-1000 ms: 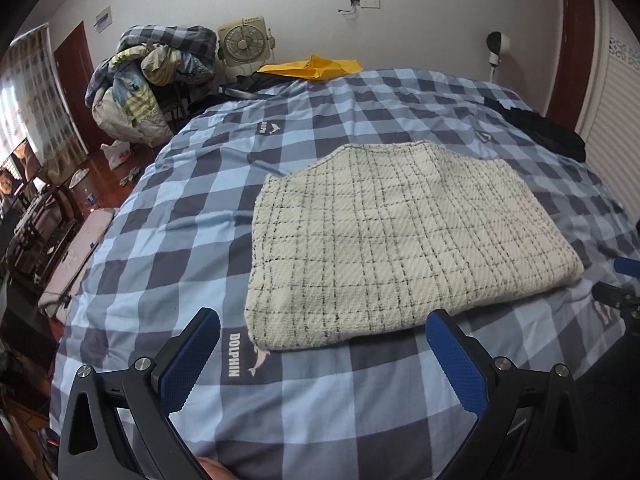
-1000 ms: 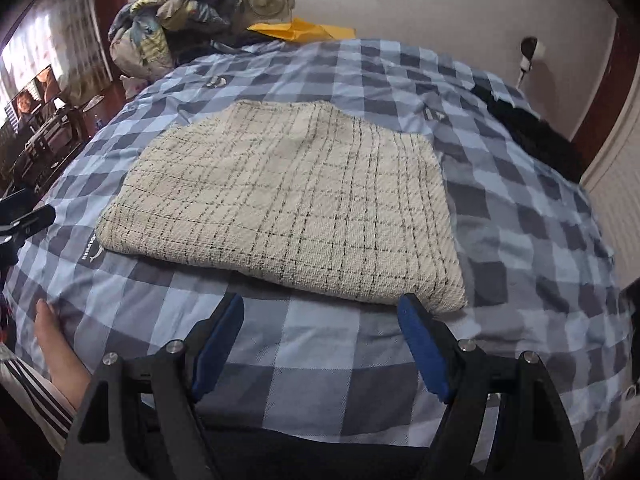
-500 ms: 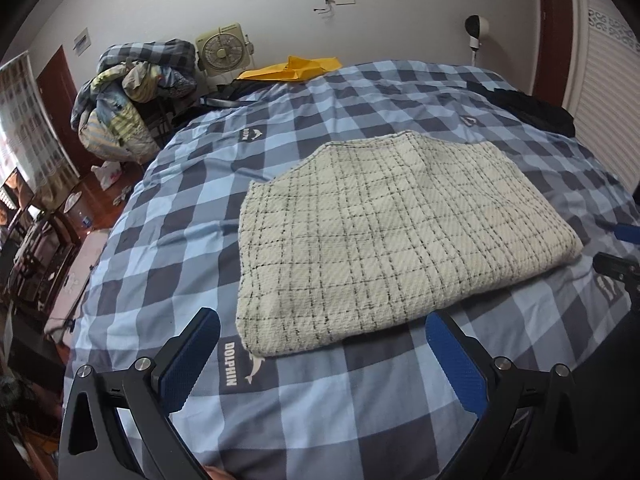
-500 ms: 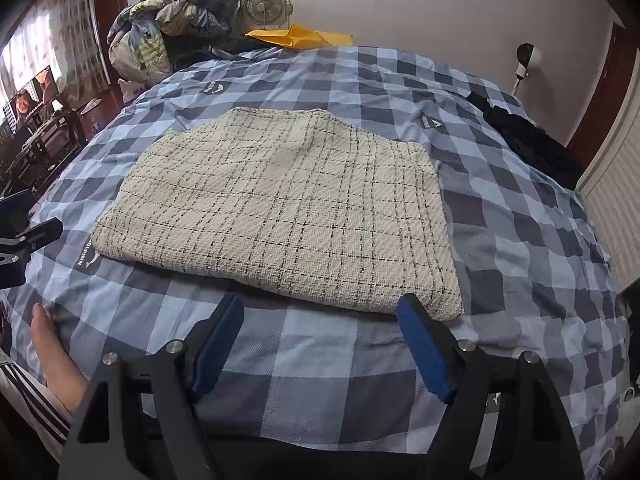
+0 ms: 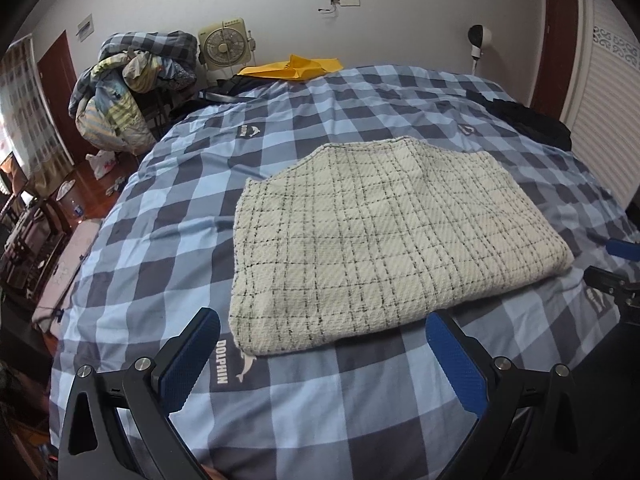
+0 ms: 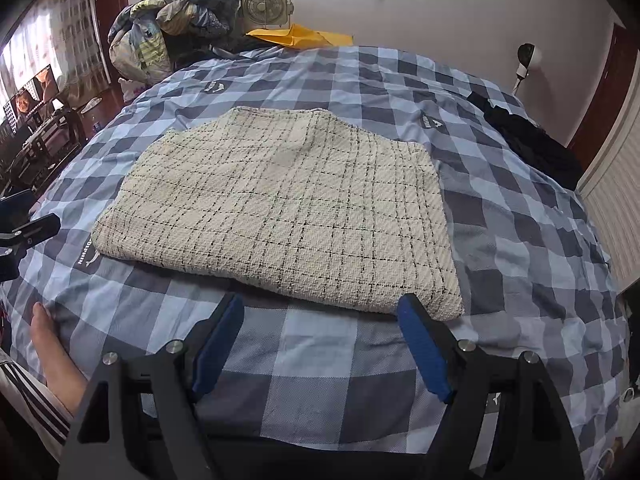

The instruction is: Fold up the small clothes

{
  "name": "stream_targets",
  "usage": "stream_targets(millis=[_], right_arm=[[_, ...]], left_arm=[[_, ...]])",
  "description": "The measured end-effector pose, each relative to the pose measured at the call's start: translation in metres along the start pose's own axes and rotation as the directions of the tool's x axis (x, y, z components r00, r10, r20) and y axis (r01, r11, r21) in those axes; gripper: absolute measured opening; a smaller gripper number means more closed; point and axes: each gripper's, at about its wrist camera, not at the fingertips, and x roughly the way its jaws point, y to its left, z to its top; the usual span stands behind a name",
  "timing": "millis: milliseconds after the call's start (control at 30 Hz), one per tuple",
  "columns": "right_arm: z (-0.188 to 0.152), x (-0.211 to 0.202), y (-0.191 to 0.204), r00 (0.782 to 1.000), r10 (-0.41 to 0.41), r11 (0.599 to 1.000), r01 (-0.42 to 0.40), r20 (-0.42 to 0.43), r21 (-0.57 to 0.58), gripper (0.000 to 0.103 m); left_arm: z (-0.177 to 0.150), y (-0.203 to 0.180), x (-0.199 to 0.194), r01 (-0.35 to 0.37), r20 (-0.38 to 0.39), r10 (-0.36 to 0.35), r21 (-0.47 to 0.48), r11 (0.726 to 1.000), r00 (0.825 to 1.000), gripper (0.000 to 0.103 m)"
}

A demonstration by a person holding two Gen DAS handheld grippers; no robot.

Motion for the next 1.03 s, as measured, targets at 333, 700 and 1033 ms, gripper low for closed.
stream_targets(millis=[333, 700, 1033], right_arm=[[0.000, 0.001, -0.001, 1.000, 0.001, 1.000, -0.001, 0.002, -0.001, 0.076], [0.000, 0.001, 0.000, 1.000, 0.000, 1.000, 0.000, 0.001, -0.001, 0.076], [0.000, 0.001, 0.000, 1.000, -0.002, 1.000, 0.002, 0.000, -0.005, 0.076]], left_arm=[[-0.001, 0.001, 0.001, -0.011, -0.004, 0.011, -0.006, 1.000, 1.000, 0.103], [-0.002, -0.003, 0.001, -0.070, 0.008, 0.070, 0.028, 0.997, 0.998, 0.103], [-0.003, 0.008, 0.003, -0.060, -0.005, 0.059, -0.027, 0.998, 0.998, 0.103]])
